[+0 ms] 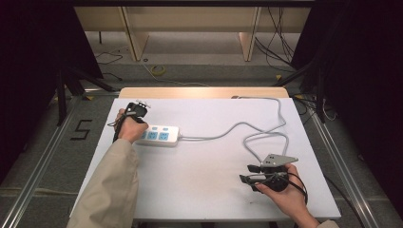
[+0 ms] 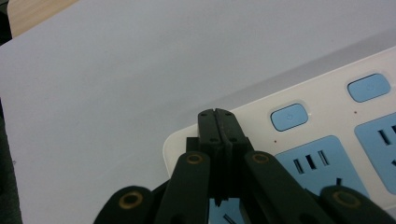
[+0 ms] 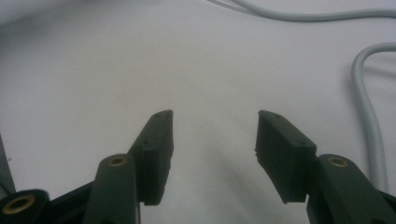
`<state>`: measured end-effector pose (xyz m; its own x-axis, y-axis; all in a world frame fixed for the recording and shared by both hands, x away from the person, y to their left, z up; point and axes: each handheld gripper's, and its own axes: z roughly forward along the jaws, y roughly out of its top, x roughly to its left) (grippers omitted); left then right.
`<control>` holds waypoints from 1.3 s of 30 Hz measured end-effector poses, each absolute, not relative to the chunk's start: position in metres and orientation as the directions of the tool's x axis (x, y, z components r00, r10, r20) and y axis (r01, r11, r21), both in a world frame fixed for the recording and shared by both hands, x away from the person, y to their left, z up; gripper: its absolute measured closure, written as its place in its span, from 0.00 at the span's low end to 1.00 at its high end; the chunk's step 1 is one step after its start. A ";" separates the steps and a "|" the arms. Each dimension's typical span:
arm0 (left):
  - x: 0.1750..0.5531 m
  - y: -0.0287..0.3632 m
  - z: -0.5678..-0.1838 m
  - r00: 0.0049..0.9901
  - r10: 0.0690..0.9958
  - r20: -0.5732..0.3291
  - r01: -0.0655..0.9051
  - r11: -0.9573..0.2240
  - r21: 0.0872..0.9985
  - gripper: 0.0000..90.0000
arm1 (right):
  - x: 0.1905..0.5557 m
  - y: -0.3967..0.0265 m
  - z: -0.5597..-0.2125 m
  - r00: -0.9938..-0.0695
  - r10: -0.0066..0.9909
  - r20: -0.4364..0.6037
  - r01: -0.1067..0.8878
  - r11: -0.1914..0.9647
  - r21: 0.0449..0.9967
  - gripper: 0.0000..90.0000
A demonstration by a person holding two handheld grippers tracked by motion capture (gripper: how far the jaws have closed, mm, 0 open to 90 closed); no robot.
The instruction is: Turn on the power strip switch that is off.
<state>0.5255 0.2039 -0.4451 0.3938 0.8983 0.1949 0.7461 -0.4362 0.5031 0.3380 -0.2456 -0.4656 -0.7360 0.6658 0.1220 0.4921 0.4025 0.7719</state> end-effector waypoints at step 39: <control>0.529 0.201 -0.446 0.405 0.888 0.220 0.751 -0.460 0.473 1.00 | 0.338 -0.245 -0.466 -0.739 0.662 0.126 0.494 0.404 0.770 0.53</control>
